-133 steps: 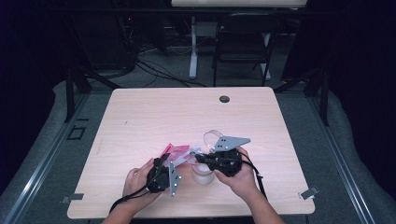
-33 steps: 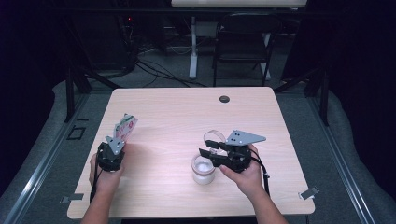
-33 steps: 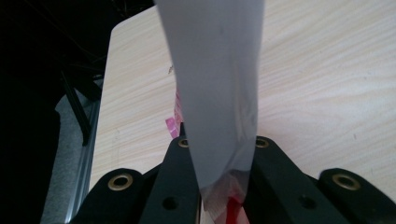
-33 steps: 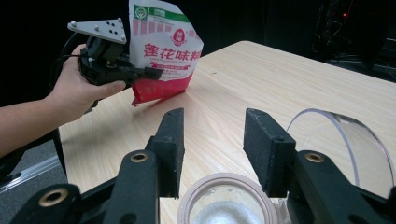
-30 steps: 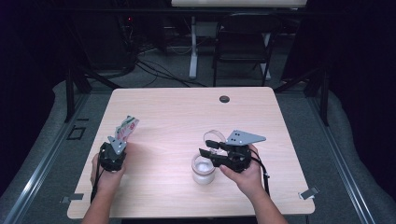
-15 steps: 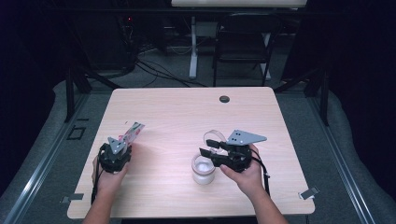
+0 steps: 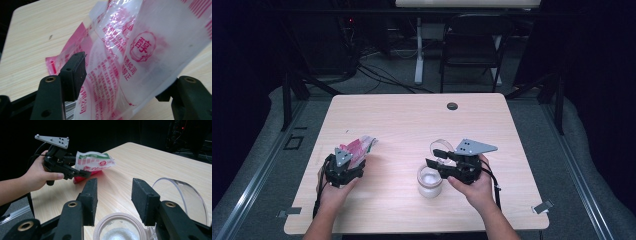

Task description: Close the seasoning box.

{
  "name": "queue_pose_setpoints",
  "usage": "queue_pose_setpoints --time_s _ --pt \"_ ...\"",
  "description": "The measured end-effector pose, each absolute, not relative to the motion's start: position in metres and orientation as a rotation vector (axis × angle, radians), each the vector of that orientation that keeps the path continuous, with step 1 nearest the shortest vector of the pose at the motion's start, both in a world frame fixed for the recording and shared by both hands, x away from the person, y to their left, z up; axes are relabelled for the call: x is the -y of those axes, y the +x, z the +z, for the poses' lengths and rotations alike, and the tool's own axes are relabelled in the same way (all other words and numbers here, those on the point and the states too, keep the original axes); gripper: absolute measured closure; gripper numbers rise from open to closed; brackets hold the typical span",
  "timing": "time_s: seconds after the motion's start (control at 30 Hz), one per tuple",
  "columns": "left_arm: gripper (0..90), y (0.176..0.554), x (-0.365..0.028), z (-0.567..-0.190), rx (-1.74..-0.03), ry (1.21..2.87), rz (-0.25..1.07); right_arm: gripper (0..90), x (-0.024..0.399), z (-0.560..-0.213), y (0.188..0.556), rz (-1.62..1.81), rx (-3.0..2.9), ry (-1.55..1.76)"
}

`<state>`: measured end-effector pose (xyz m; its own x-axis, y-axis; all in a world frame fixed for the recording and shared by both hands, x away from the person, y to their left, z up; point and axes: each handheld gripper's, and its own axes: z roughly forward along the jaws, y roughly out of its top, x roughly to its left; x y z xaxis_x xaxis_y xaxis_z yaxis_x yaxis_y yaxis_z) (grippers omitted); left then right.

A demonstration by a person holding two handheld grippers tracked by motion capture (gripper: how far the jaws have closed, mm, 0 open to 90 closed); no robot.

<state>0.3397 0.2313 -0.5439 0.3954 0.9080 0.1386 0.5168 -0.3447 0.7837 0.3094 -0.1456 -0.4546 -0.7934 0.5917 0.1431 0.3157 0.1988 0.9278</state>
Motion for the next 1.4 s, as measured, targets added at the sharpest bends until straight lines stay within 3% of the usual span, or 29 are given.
queue_pose_setpoints --time_s 0.57,1.4 --pt "36.6 0.332 -0.214 -0.541 -1.115 2.022 0.717 52.5 0.145 -0.453 0.310 1.623 -2.203 0.865" --pt "36.2 0.317 -0.182 -0.535 -0.959 2.024 0.621 54.8 0.176 -0.447 0.319 1.613 -2.107 0.955"
